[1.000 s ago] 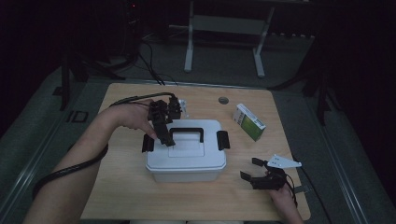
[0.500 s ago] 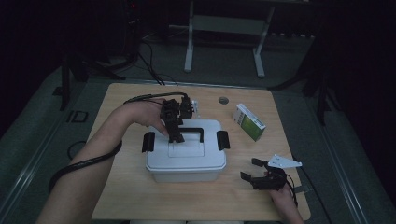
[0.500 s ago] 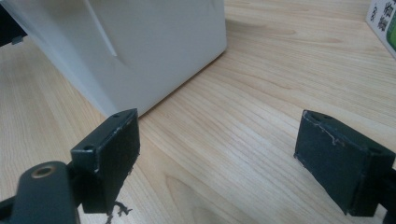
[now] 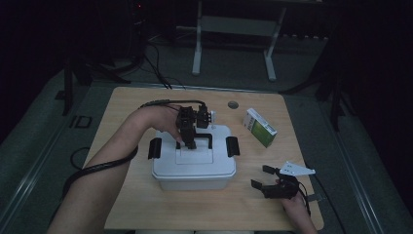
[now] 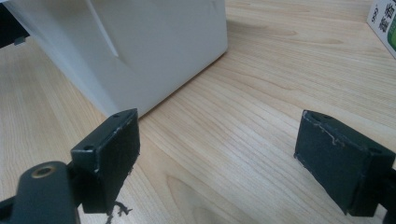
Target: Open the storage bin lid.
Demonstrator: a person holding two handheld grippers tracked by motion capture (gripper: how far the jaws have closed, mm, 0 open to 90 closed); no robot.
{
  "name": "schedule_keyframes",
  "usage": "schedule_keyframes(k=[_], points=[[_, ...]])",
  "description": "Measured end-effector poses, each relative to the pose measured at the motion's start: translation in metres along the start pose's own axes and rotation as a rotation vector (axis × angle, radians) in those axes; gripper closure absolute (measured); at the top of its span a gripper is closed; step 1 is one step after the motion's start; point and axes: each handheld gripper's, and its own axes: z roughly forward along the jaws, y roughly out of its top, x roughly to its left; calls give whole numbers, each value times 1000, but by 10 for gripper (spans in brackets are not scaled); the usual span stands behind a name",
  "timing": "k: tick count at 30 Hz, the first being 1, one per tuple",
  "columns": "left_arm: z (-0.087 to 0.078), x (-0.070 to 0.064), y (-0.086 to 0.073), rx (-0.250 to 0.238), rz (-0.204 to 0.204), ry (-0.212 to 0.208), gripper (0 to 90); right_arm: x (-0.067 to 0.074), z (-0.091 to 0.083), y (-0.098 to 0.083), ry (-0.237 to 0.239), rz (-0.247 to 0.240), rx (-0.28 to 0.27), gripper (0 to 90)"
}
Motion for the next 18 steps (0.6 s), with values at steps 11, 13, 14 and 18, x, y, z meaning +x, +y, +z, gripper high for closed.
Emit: schedule_keyframes(k=[11,13,14,18], points=[[9,2,8,29,12,4,613,0,-1,0,6,4,-5,139],[9,3,9,37,24,10,648,0,-1,0,7,4,-5,139],[9,4,9,34,21,11,681,0,-1,0,8,4,-6,139],[8,5,10,40,20,17,770,0,-1,0,8,4,-8,139]])
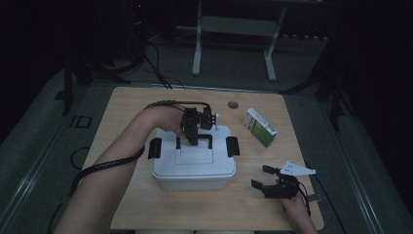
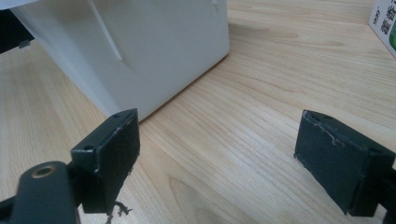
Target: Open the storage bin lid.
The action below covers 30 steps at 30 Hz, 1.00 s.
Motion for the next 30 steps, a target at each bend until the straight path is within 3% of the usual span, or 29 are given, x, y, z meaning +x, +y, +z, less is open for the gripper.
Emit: schedule_keyframes(k=[7,21,30], points=[[-3,0,2,7,-6,-19,804,0,0,0,1,-3,0,139],[-31,-5,0,-34,-5,32,834,0,0,0,0,0,2,139],[-52,-9,-15,-46,-21,51,835,0,0,0,-1,2,2,139]])
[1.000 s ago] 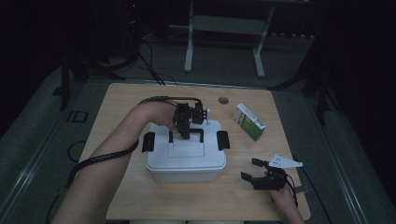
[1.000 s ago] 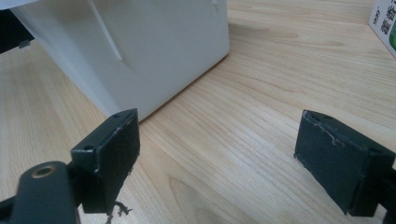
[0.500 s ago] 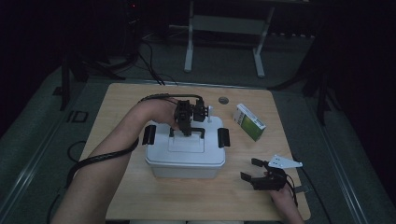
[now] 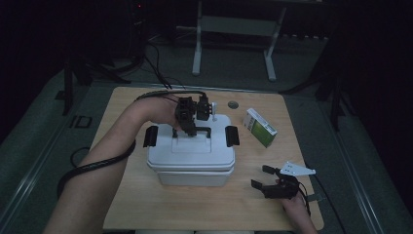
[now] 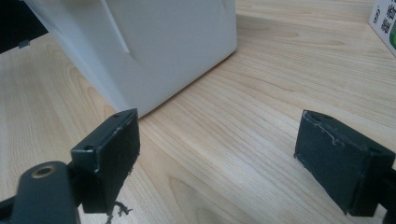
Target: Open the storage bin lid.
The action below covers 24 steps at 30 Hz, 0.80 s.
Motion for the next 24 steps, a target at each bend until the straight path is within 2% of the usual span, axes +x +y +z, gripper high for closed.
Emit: schedule_keyframes(k=[11,24], points=[[-12,-4,-40,-10,-62,13,836,1,1,0,-5,0,4,139],[-22,-15,-107,-14,-168,29,835,2,2,1,-12,-1,13,139]])
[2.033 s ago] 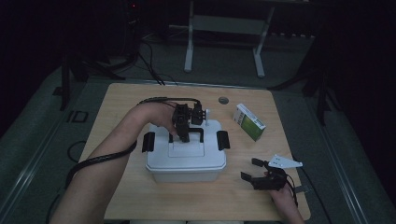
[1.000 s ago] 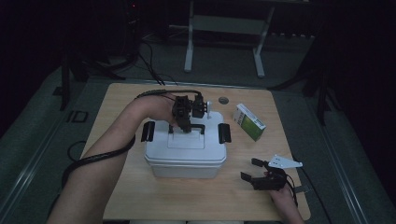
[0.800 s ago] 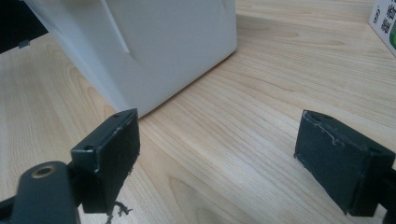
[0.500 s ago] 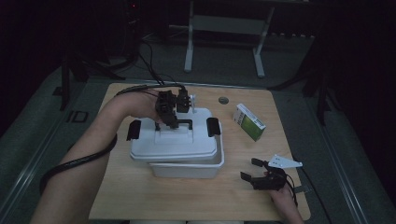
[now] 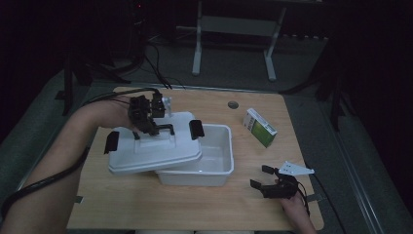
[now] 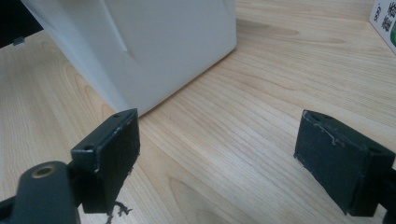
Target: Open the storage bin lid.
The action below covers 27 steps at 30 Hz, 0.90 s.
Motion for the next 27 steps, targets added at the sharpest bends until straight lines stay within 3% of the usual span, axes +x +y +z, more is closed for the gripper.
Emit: schedule_keyframes(k=[7,16,27], points=[[-6,-1,-40,13,-74,12,836,1,1,0,-4,-3,6,139],[-12,-6,-95,-11,-170,30,835,1,2,1,-7,0,9,139],[-4,-11,-145,-18,-269,32,836,1,2,2,-17,-4,15,139]])
